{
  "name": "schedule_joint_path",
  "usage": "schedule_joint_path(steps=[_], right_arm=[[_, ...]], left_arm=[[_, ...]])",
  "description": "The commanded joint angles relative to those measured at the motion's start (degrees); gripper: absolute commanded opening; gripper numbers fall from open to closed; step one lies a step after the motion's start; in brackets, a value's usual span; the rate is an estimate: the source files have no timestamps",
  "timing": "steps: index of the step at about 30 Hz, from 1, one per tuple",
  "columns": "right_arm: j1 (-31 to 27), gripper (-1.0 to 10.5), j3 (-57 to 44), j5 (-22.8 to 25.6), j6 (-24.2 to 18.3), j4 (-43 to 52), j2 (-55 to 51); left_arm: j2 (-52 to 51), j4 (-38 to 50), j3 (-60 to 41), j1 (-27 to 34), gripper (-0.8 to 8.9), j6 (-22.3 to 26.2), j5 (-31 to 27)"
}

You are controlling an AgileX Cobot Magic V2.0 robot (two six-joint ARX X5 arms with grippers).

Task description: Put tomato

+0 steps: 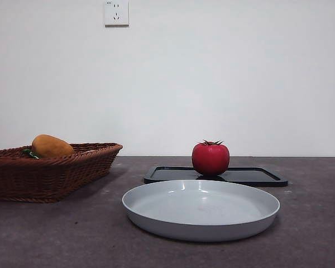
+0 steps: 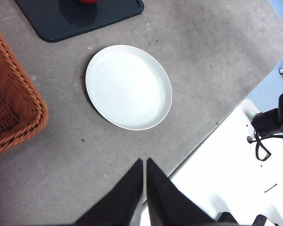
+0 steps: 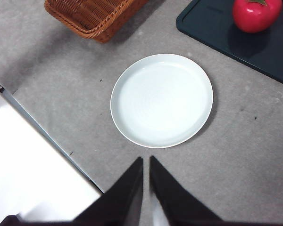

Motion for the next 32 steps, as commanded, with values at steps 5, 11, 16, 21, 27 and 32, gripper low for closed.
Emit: schedule_joint_path(steps=[5,11,16,21,27,32], right_arm=[[0.3,0.1,0.5,0.0,0.4,0.5,0.4],[0.3,0.1,0.5,0.0,0.4,0.4,0.4],[0.3,0.1,0.5,0.0,0.4,0.4,0.4],[0.3,0.1,0.5,0.0,0.4,0.4,0.4],[0.3,0.1,0.5,0.0,0.4,0.4,0.4],[0.3,0.1,0.5,0.0,0.4,0.4,0.4]], left_arm=[[0.3,0.4,1.1,-0.2,0.09,0.9,0.3],[-2.2,9.6,0.9,1.5,0.09,7.5,-0.5],[-9.1,34.7,-4.6,6.4,0.08,8.2,-0.5],[-18.6,53.0,-17.3,12.3,0.08,8.1,-6.0],[-30.6,61.1,-34.1,15.6,0.08,6.1,-19.5],[-38.4,61.1,-44.5,16.0,0.08,3.2,-28.5]])
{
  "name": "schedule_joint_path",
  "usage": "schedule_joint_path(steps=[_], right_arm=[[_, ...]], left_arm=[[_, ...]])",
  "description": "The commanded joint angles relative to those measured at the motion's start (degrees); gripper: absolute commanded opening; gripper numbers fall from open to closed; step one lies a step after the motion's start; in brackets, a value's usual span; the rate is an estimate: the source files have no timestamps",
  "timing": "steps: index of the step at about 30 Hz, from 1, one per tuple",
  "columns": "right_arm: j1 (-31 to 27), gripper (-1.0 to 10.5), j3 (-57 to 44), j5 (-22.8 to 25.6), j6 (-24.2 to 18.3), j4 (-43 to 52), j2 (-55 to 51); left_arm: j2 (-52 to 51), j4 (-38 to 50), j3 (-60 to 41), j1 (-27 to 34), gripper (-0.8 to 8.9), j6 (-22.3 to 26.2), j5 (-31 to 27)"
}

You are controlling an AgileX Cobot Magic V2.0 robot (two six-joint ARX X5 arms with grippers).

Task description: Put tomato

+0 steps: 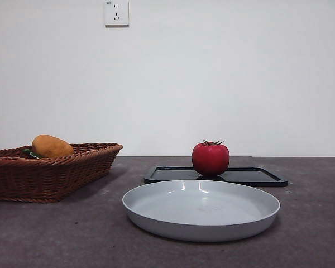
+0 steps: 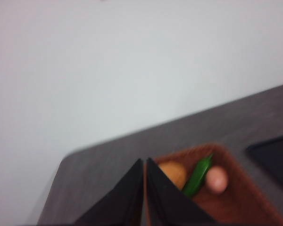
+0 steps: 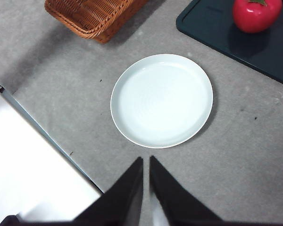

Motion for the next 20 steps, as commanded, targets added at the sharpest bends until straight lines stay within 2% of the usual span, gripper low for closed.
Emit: schedule_joint_path(steps=[1,11,20], right_arm=[[0.3,0.1,0.5,0.0,0.4,0.4,0.4],[0.3,0.1,0.5,0.0,0.4,0.4,0.4],[0.3,0.1,0.5,0.0,0.4,0.4,0.4]], left_arm=[[-3.7,0.7,-4.7,0.2,0.08,-3.1,-3.4],[-14.3,0.8,-20.2,0.2,0.08,-7.6,-4.4],[-19.6,-0.3,-27.3,0.2,0.08,-8.6,-4.5]])
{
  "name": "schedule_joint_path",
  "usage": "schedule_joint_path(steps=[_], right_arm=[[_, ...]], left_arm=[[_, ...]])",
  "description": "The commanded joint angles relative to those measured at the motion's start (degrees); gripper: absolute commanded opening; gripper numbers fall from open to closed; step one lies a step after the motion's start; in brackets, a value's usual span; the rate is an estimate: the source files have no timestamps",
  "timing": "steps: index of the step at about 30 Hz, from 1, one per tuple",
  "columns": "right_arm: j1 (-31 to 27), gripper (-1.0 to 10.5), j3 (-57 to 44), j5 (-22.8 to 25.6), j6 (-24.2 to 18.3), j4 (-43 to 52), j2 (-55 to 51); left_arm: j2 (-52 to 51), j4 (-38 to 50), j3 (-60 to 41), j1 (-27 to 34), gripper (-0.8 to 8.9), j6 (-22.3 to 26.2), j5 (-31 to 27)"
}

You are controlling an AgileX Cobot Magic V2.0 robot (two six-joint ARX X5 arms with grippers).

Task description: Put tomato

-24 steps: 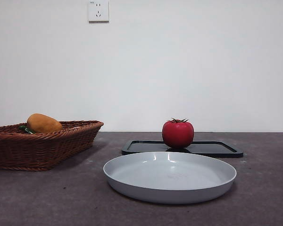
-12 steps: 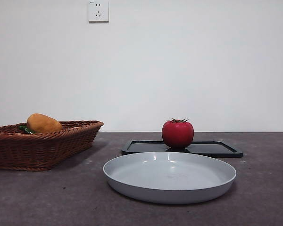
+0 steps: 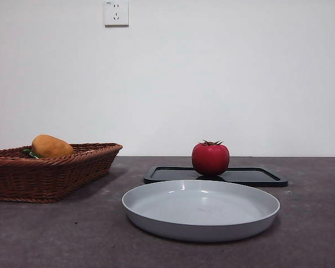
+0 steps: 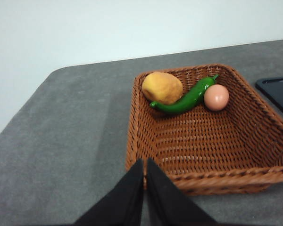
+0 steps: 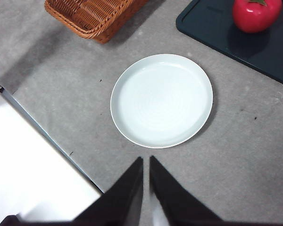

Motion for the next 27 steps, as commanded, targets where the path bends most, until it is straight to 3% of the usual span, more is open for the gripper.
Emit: schedule_joint_path(steps=[1,27], right_arm=[[0.3,0.1,0.5,0.0,0.4,0.4,0.4],[0.3,0.1,0.5,0.0,0.4,0.4,0.4]], left_arm=[[-1.2,0.4,-1.5,0.1,0.08,-0.7,-0.2],[-3.1,-0.4,-5.5,0.1,0.08,-1.9,-0.2]])
